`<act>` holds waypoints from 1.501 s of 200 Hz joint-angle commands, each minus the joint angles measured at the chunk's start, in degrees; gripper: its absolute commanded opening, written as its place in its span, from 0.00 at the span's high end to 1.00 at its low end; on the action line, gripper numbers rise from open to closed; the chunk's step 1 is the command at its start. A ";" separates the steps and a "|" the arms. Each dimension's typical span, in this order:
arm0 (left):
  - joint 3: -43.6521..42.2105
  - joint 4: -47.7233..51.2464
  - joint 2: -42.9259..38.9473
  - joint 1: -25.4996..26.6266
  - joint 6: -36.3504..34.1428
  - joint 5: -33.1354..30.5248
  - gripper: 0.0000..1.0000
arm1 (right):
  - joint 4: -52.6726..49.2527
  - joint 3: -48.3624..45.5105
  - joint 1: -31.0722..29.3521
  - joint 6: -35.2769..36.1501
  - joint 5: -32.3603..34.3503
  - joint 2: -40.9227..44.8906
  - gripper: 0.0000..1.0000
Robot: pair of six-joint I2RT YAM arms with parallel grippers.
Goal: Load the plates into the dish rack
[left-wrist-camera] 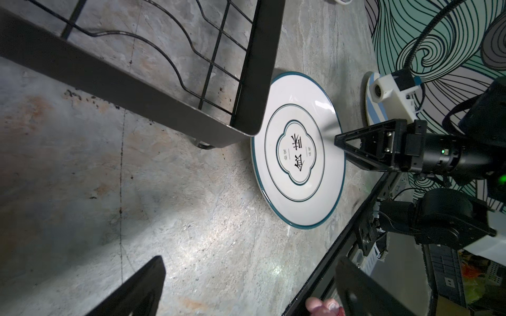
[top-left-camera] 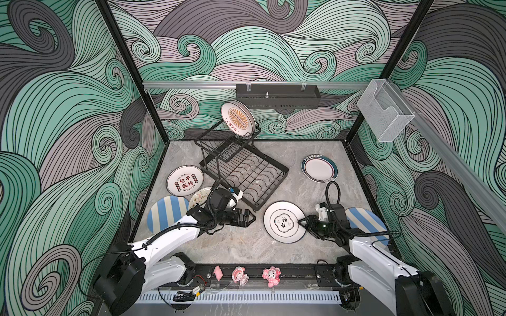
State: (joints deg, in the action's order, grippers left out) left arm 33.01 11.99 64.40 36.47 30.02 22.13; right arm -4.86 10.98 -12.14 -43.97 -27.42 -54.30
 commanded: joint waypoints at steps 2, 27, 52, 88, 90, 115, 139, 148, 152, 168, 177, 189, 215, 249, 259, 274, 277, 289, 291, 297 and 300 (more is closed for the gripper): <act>2.00 1.72 0.52 0.31 0.30 -1.32 0.01 | -2.91 -1.58 0.37 -0.16 1.84 -0.88 0.58; 3.35 2.82 0.47 0.35 0.04 -0.78 0.01 | -2.54 -1.40 0.42 0.02 1.59 -1.70 0.63; 4.23 3.13 0.20 0.36 -0.40 -0.77 0.01 | -2.03 -1.06 0.41 0.09 1.41 -2.71 0.72; 4.51 3.46 0.55 0.35 -0.36 -0.77 0.01 | -2.07 -0.29 0.47 0.24 1.07 -3.09 0.85; 4.56 3.52 0.55 0.36 -0.39 -0.77 0.02 | -2.19 -0.20 0.46 0.27 1.06 -3.05 0.85; 7.08 7.17 -0.17 0.33 0.11 -1.31 0.01 | -4.81 1.41 0.93 1.46 0.71 -1.96 0.92; 10.20 10.00 -2.26 0.23 -0.27 -2.35 0.01 | -7.62 3.15 1.68 2.04 -0.27 0.11 1.00; 10.86 11.04 -3.11 0.27 -0.44 -3.67 0.01 | -8.34 3.60 1.94 2.21 -0.52 0.90 1.00; 11.14 11.36 -3.41 0.23 -0.53 -4.32 0.01 | -8.67 3.88 2.06 2.29 -0.62 1.14 1.00; 11.33 11.81 -4.89 0.26 -0.96 -6.39 0.01 | -10.43 5.09 2.46 3.11 -1.27 2.01 1.00; 11.25 12.11 -5.77 0.22 -1.35 -7.50 0.01 | -11.67 6.02 2.65 3.76 -1.53 2.57 1.00; 11.56 13.36 -7.09 0.12 -2.11 -9.52 0.01 | -13.40 7.32 2.91 4.55 -1.91 3.42 1.00; 14.02 18.57 -9.38 -1.65 -4.07 -13.34 0.01 | -18.06 11.55 3.58 6.99 -1.94 4.89 1.00; 15.19 20.08 -12.42 -9.37 -4.98 -9.82 0.01 | -19.92 19.50 4.31 10.59 -2.82 3.86 1.00; 15.18 19.93 -12.62 -13.72 -5.09 -5.61 0.01 | -20.19 22.79 4.23 11.41 -3.59 2.60 1.00; 15.55 19.78 -12.68 -20.15 -5.42 0.08 0.01 | -20.24 28.03 4.23 12.51 -4.47 0.38 1.00; 15.77 19.91 -12.66 -20.97 -5.79 0.59 0.01 | -20.30 29.17 4.24 12.70 -4.42 -0.06 1.00; 17.16 20.84 -12.33 -23.47 -7.47 1.57 0.01 | -21.41 33.94 4.26 14.35 -3.45 -1.72 1.00; 17.45 20.98 -12.16 -23.82 -7.79 1.64 0.01 | -21.68 34.77 4.24 14.63 -3.15 -2.00 1.00; 18.37 21.42 -11.74 -24.76 -8.55 1.82 0.01 | -22.58 37.02 4.23 15.68 -1.90 -2.60 1.00; 18.79 21.70 -11.44 -25.18 -8.79 1.98 0.01 | -22.96 38.37 4.19 16.06 -1.21 -2.95 1.00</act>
State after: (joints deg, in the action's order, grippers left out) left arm 47.35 30.61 52.14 14.61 24.95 18.79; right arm -27.09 41.08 -8.12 -32.25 -29.21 -55.79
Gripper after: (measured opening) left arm 0.986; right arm 0.076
